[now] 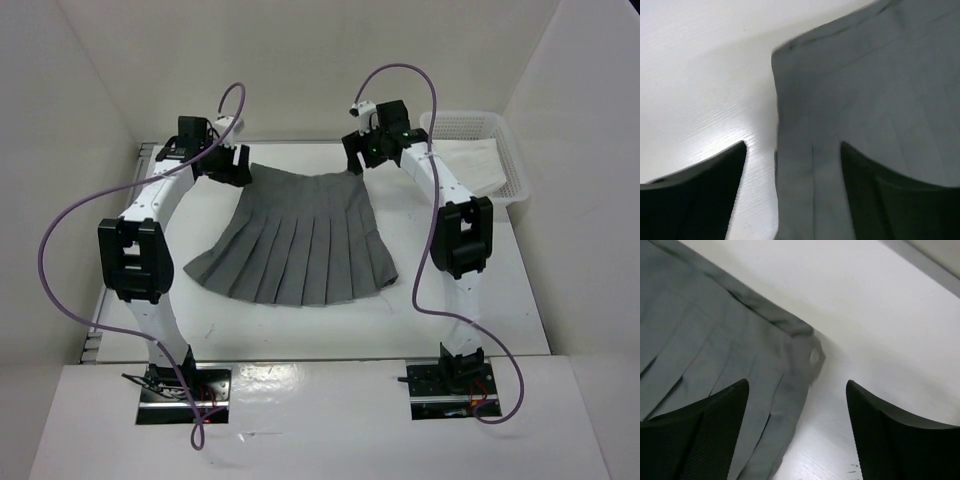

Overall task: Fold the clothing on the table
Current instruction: Flatten the skirt out

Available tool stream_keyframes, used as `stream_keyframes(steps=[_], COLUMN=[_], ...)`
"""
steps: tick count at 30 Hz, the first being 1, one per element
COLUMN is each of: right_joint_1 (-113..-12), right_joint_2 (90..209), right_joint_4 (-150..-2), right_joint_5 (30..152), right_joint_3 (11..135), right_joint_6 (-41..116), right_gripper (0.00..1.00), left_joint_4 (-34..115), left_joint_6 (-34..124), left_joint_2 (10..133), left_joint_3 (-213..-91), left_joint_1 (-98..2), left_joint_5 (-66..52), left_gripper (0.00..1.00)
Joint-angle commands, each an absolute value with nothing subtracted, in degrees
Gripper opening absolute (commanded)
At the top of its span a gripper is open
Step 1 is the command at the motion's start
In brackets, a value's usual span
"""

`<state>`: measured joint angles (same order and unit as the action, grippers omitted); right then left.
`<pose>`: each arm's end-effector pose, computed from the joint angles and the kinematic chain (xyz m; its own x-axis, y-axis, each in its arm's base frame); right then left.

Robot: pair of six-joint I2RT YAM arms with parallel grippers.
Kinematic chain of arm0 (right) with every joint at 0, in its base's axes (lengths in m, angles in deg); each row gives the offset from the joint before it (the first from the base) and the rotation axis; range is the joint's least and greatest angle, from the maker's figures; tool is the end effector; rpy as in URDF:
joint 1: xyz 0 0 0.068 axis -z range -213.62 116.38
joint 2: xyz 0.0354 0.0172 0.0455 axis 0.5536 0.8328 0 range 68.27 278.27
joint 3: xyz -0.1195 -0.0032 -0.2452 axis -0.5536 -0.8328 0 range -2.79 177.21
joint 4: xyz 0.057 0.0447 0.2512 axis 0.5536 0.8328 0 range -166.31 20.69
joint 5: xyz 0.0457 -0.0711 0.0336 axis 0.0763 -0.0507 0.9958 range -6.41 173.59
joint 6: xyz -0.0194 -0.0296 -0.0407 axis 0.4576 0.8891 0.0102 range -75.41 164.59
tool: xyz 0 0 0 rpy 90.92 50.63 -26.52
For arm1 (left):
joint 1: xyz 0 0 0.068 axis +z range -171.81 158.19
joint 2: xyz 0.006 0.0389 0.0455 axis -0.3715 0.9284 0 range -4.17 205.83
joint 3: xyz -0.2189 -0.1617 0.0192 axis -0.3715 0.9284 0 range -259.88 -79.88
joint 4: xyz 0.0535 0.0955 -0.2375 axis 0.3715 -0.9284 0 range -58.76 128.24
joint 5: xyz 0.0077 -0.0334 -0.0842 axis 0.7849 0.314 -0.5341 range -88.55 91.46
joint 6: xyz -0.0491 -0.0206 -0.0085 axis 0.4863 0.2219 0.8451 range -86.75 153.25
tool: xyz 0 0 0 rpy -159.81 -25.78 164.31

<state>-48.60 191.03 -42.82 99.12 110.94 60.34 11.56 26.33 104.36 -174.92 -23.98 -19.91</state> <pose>0.4748 0.1369 0.2831 -0.5091 -0.4070 -0.7584 -0.6005 0.7992 -0.0259 0.4374 -0.0296 0.2960 -0.6021 0.1352 -0.7869 0.3888 0.9104 -0.1411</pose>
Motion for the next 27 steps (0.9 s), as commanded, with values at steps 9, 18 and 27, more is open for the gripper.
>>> stream_keyframes(steps=[9, 18, 27], right_joint_1=[-50.83, -67.27, -69.56], right_joint_2=[183.17, 179.10, 187.70], right_joint_4=[-45.48, -40.72, -42.56], right_joint_5=[83.13, 82.35, 82.28], right_joint_3=[114.75, 96.98, 102.84], right_joint_6=[53.97, 56.20, 41.17], right_gripper=[0.95, 0.99, 0.99], left_joint_4=[15.39, 6.88, 2.04], left_joint_6=[33.86, 29.31, 26.57], left_joint_2=[102.03, 86.11, 73.98], left_joint_3=[-178.95, -161.54, -149.94], left_joint_1=[-19.44, -19.43, -17.06], left_joint_5=[-8.02, -12.77, -12.87], left_gripper=[0.99, 0.99, 0.99])
